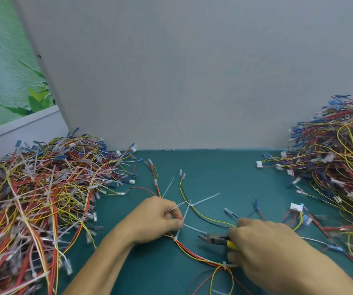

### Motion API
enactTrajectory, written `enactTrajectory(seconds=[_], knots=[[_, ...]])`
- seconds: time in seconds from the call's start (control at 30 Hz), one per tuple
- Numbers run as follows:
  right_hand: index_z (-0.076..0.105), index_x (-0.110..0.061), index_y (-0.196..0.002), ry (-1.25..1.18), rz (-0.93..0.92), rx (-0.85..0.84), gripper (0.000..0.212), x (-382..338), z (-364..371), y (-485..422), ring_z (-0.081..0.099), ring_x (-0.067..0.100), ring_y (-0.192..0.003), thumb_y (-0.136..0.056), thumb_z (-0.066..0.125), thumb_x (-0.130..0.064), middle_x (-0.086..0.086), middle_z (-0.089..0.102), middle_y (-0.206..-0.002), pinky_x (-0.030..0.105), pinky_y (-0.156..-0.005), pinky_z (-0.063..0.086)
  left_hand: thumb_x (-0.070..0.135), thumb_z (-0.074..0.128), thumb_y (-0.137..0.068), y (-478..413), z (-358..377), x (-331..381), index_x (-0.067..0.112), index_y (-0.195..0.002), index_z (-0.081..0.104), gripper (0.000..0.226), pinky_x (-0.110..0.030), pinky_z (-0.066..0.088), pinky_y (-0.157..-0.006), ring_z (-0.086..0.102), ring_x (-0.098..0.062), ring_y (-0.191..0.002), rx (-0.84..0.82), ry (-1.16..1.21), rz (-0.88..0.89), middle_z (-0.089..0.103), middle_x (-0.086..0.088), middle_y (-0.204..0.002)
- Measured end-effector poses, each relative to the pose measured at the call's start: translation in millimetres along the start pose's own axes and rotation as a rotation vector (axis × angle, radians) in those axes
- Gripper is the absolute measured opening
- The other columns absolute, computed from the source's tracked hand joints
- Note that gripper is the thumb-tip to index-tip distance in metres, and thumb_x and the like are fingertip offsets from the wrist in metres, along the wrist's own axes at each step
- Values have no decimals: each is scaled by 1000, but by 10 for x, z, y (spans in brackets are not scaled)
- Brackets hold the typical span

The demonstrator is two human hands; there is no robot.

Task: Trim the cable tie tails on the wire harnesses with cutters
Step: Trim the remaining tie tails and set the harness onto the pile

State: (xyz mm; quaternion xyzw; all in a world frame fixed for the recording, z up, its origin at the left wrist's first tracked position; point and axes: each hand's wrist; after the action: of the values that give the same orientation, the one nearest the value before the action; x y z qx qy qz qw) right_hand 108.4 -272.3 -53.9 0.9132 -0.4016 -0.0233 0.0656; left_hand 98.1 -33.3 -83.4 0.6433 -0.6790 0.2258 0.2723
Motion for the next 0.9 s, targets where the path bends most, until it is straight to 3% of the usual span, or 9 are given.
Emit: enactTrajectory(seconds=[0.27, 0.37, 0.73, 0.83, 0.9], knots=[[57, -20, -101, 15, -5, 14, 32, -219, 92, -240, 57, 32, -105, -94, 41, -46, 5, 54, -112, 35, -71, 33, 18, 65, -81, 13, -2, -34, 22, -71, 61, 11, -20, 32, -50, 35, -4, -45, 8, 72, 8, 41, 11, -43], [56, -21, -103, 1, 0, 16, 32, -246, 107, -243, 56, 33, -105, -94, 41, -47, 5, 54, -112, 36, -71, 34, 18, 65, -81, 11, -1, -44, 21, -73, 63, 9, -14, 30, -47, 35, -3, -44, 15, 80, 4, 40, 12, -43], [53, -22, -96, -23, -3, 35, 26, -330, 115, -260, 57, 31, -99, -96, 40, -44, 4, 49, -104, 35, -67, 31, 18, 66, -82, 4, 6, -54, 21, -72, 62, 12, -12, 29, -46, 33, -3, -44, 12, 101, 6, 38, 11, -43], [46, -24, -90, -31, -16, 30, 21, -342, 111, -254, 56, 31, -100, -97, 40, -43, 4, 42, -95, 36, -67, 31, 18, 66, -82, 4, 8, -54, 22, -71, 62, 12, -13, 29, -46, 33, -3, -44, 13, 104, 4, 38, 11, -44], [51, -22, -96, -20, -20, 34, 23, -351, 117, -259, 56, 31, -100, -98, 41, -42, 3, 37, -92, 36, -67, 30, 18, 66, -82, 4, 8, -58, 23, -70, 61, 14, -14, 30, -47, 34, -3, -45, 15, 100, 2, 38, 11, -44]])
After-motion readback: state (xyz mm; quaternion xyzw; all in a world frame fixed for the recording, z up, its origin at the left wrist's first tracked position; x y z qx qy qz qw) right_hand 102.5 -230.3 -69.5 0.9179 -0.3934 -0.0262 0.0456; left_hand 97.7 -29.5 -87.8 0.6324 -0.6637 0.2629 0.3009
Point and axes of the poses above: each hand's wrist, its own y-axis away from the middle knuckle, its own z-axis out of the palm, x = y × z
